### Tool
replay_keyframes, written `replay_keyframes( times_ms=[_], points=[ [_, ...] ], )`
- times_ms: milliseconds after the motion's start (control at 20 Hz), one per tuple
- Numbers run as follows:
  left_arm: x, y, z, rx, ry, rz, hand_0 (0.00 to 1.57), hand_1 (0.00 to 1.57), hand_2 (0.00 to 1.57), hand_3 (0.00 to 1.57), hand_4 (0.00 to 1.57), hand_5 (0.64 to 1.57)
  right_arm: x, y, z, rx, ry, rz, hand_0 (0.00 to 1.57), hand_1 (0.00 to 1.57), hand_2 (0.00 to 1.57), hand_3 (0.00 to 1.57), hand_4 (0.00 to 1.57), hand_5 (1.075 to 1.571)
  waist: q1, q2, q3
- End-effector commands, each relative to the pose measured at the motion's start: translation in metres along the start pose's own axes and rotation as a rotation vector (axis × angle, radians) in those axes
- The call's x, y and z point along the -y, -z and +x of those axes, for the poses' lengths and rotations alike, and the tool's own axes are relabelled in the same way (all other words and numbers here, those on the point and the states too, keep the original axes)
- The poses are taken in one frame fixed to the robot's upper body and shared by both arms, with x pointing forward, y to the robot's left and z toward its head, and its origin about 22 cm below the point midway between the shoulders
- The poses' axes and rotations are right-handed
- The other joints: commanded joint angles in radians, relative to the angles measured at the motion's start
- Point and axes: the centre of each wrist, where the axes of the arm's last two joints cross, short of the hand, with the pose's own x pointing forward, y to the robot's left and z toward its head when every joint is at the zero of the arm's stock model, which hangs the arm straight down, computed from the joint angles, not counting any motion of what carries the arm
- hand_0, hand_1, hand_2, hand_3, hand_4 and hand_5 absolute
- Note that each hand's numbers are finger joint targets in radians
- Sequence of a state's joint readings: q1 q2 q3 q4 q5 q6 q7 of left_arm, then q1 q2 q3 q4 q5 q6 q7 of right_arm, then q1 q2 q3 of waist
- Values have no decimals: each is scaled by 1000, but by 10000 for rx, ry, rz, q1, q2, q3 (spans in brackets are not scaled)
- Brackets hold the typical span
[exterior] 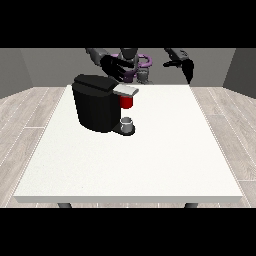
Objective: Insert the coffee pod into the coffee machine and close the lid
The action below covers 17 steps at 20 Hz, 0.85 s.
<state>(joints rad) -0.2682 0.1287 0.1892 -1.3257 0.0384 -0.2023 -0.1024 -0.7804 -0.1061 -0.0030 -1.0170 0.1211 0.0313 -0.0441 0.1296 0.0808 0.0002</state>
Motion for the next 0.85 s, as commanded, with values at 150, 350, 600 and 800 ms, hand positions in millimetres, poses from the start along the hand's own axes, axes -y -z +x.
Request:
replay_keyframes(
  times_ms=[150,350,600,800],
  points=[
    [-2,5,8,6,-115,-155,0,0,0,0,154,1571,-13,13,14,412,69,0,0,0,0,0,125,1571,118,-71,-2],
    [7,-11,-15,264,32,308,0,0,0,0,121,1571,-41,-1,6,970,759,966,0,0,0,0,132,1571,-359,-471,-4],
    [0,-17,-26,-171,-84,566,0,0,0,0,165,1571,-61,-41,-25,869,2169,1327,0,0,0,0,269,1571,-854,-1219,-3],
    [12,-38,-32,-569,-375,298,0,0,0,0,192,1571,-51,-89,-79,-440,2969,149,0,0,0,0,157,1571,-991,-2014,3]
  ],
)
